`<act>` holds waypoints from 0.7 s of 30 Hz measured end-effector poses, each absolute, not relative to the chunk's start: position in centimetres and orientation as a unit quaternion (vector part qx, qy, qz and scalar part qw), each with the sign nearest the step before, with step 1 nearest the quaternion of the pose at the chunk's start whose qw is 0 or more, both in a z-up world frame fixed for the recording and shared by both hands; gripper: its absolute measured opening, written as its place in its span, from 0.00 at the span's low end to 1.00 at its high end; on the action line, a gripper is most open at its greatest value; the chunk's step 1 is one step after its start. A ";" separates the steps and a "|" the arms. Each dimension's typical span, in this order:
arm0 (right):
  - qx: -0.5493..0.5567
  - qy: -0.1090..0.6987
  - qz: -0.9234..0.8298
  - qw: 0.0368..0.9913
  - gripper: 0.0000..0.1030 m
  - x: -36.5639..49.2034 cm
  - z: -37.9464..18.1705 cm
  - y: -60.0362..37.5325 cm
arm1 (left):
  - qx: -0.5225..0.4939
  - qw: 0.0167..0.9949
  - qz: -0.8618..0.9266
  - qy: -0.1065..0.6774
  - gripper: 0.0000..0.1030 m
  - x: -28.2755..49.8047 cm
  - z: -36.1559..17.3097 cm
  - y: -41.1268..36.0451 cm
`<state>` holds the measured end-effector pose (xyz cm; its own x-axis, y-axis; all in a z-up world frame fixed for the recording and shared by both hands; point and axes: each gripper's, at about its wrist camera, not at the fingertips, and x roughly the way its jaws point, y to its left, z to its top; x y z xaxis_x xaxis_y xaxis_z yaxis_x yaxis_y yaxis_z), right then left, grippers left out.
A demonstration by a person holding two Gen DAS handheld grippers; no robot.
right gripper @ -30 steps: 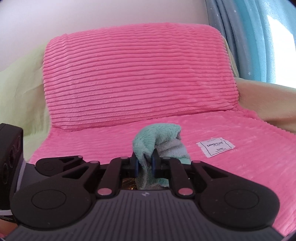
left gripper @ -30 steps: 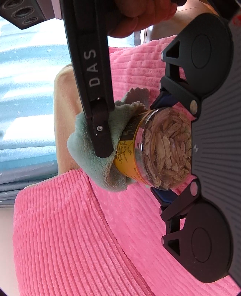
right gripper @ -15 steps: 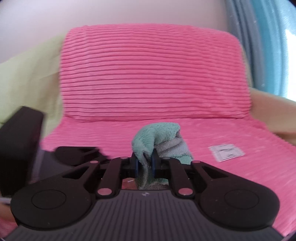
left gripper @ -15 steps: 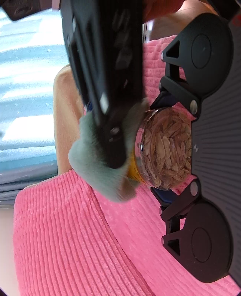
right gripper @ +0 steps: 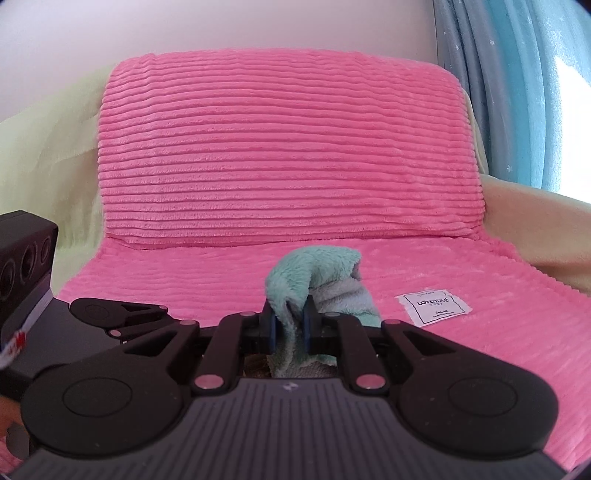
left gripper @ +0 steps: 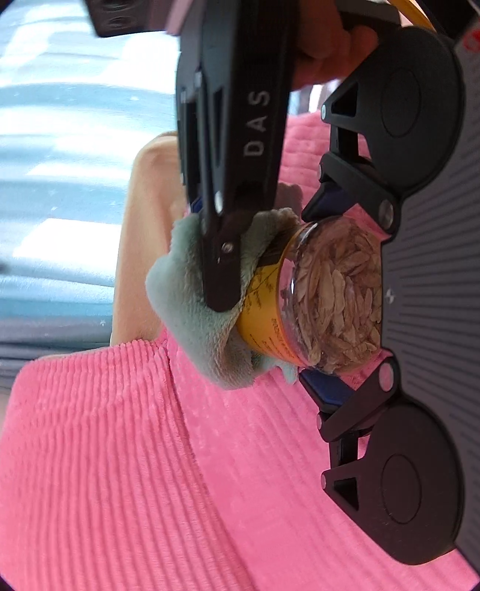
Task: Clean container
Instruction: 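Wipe the jar side with the cloth in the right tool while the left tool holds the jar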
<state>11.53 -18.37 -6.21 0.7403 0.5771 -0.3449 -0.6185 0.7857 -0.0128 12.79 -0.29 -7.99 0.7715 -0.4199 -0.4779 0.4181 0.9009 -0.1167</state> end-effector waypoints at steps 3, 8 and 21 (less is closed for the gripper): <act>-0.059 0.165 0.321 0.931 0.10 11.6 -6.2 -18.5 | -0.039 0.933 -0.231 0.273 0.84 13.5 -8.5 0.5; -0.055 0.167 0.321 0.931 0.10 11.6 -6.2 -18.7 | -0.063 0.928 -0.237 0.280 0.82 13.9 -8.9 0.9; -0.036 0.184 0.324 0.928 0.11 11.7 -6.0 -19.8 | 0.183 0.943 -0.169 0.222 0.82 11.4 -9.0 -3.6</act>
